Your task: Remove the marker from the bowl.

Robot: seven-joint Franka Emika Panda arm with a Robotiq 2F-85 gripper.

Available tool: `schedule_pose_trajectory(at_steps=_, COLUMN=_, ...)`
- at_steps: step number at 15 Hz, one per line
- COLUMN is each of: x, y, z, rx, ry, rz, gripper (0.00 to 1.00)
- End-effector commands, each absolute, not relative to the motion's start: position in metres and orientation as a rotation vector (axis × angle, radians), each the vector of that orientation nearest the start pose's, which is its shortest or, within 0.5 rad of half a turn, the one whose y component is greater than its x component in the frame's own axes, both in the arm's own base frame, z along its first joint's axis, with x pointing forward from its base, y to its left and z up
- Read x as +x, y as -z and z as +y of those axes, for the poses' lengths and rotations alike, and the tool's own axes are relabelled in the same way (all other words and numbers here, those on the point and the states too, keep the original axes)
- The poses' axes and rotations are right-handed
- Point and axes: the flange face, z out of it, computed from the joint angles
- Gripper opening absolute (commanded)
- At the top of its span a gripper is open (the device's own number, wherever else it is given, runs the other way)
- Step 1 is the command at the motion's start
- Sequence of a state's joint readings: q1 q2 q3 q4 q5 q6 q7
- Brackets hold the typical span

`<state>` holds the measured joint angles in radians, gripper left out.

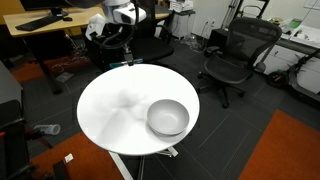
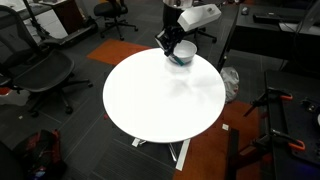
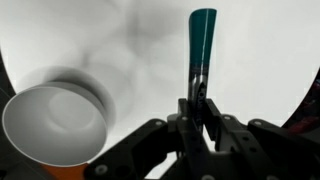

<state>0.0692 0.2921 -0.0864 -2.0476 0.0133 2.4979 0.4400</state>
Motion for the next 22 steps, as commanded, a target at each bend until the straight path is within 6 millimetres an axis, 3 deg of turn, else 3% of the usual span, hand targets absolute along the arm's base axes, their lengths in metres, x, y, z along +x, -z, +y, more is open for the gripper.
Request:
schedule_pose_trajectory(at_steps=1, x=0.605, y=-0.305, z=0.015, rx=-3.004, ry=0.293, rz=0.711, gripper=0.05)
schedule_pose_trajectory(at_steps=8, x=0.63, y=-0.266, z=0.028, rx=-2.986, ry=0.321, rz=0.773, gripper=0.05)
schedule_pose_trajectory(at_steps=16, x=0.672, y=-0.23, z=0.019, rx=-2.984, ry=0.295, rz=0.823, gripper=0.05)
schedule_pose_trajectory(at_steps=22, x=0.689, y=-0.209, z=0.009, rx=-2.973, ry=0.268, rz=0.877, gripper=0.05)
